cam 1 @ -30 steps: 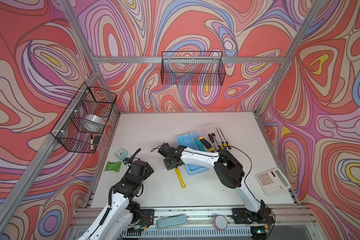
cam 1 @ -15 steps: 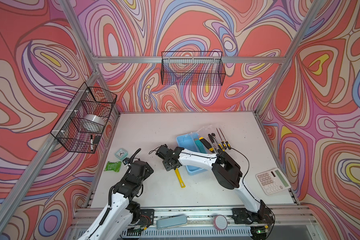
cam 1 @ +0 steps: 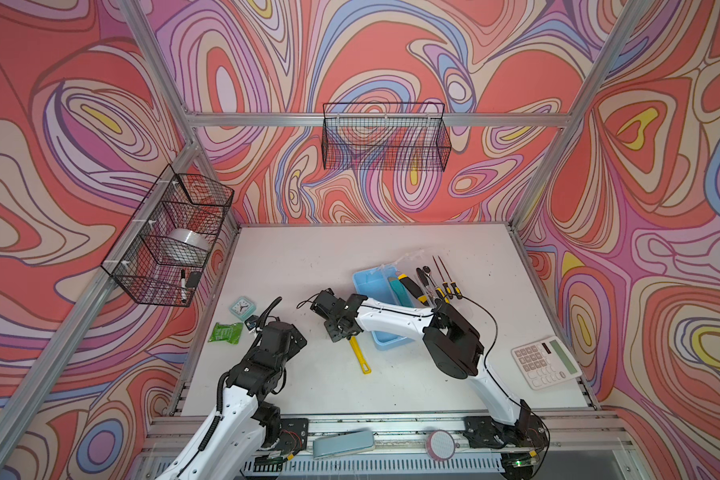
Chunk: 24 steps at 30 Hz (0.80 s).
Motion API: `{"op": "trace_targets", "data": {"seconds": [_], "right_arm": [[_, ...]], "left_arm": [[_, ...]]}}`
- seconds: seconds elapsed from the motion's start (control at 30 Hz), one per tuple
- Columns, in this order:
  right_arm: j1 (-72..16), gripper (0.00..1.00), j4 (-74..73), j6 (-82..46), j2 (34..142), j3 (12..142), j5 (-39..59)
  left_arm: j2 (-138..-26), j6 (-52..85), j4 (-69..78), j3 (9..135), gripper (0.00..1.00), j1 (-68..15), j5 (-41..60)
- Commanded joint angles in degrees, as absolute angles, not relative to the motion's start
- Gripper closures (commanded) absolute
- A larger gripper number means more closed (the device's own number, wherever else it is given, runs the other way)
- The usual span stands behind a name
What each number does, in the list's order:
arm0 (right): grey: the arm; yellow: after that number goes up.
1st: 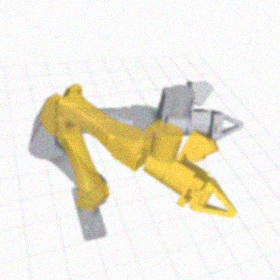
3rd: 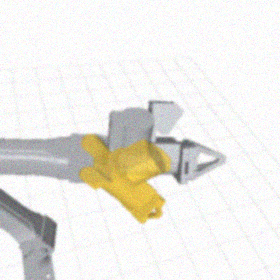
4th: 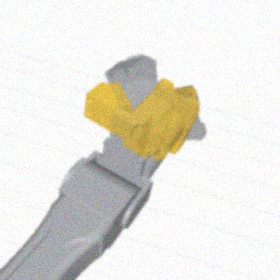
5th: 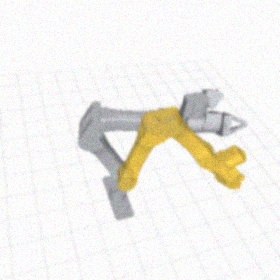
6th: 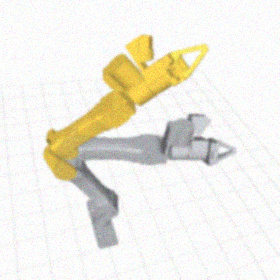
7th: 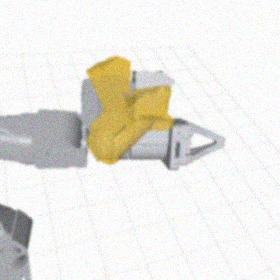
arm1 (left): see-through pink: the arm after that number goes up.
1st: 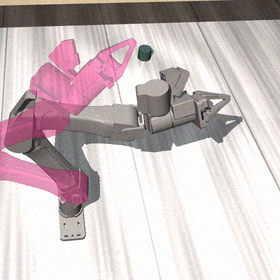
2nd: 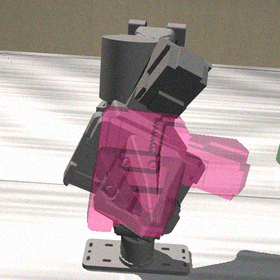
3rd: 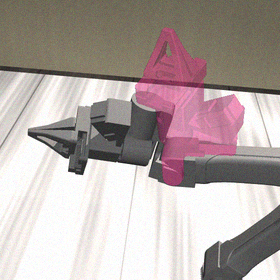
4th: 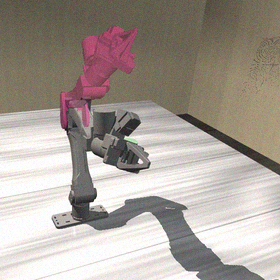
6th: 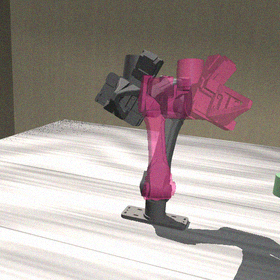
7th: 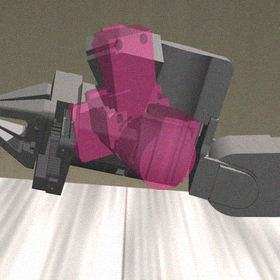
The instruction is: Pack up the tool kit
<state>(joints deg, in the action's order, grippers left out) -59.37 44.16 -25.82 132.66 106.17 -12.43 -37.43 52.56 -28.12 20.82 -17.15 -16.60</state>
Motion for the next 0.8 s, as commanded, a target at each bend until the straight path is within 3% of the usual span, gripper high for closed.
{"op": "trace_targets", "data": {"seconds": [0.0,0.77], "right_arm": [[-59.3,1.0,46.3,-24.3,131.0,105.7,-12.2],[-58.5,1.0,48.3,-22.5,125.4,112.2,-12.7]], "left_arm": [[-36.8,53.2,-30.4,19.8,0.0,-16.7,-18.1],[-35.9,53.5,-30.9,19.5,0.0,-16.7,-18.2]]}}
